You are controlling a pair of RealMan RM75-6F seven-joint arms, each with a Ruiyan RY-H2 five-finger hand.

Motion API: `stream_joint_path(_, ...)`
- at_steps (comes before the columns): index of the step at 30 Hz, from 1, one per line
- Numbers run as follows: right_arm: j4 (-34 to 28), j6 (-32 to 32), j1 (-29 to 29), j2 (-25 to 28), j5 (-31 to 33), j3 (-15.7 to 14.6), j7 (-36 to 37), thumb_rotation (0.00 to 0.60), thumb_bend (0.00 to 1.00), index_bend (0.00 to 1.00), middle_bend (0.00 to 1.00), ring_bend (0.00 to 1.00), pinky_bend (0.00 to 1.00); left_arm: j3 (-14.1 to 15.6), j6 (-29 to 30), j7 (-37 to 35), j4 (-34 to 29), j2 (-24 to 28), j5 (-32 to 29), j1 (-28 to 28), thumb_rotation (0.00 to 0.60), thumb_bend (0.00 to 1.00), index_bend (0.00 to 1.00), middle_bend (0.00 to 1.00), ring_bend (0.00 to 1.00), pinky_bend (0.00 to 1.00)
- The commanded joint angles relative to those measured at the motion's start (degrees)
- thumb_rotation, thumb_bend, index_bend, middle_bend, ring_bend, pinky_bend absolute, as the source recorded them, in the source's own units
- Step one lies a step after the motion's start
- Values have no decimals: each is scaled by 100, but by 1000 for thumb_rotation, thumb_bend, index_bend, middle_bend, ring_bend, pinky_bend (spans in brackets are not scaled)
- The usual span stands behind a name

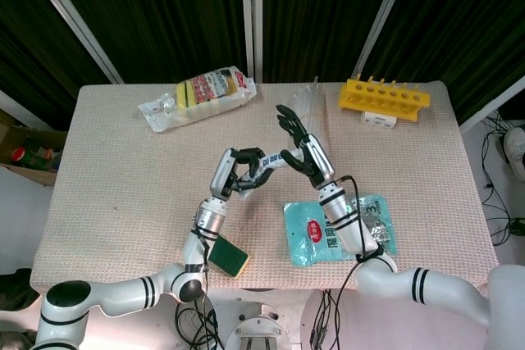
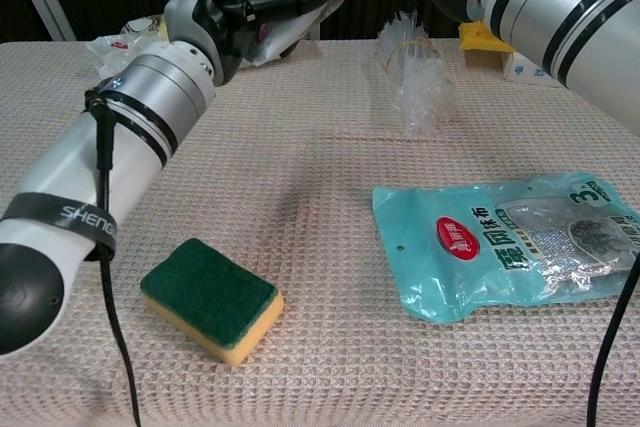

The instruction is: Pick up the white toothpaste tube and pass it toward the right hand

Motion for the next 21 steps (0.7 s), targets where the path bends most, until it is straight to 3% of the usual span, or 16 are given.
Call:
stream_joint_path(1,32,18,5,-38,19,13,-29,224,0,0,0,0,0,-33,-8,-55,35,-32,-19,-18,600,418,815,962,825,816)
stream_joint_path(12,-193,390,-336,482,15,235,-43,221,0,0,0,0,0,-97,36,6,-203,381,-71,159,600,419,815,962,825,816)
stream_joint_path(17,-307,861,-772,1030,73,502,135,221,0,0,0,0,0,153,-198,248,-286,954,-23,338,600,419,814,963,825,816)
stream_joint_path(21,-385,1055,-1154,1467,60,480,268,221,0,0,0,0,0,394,-514,412,-179,1365,-35,434,600,418,814,963,825,816)
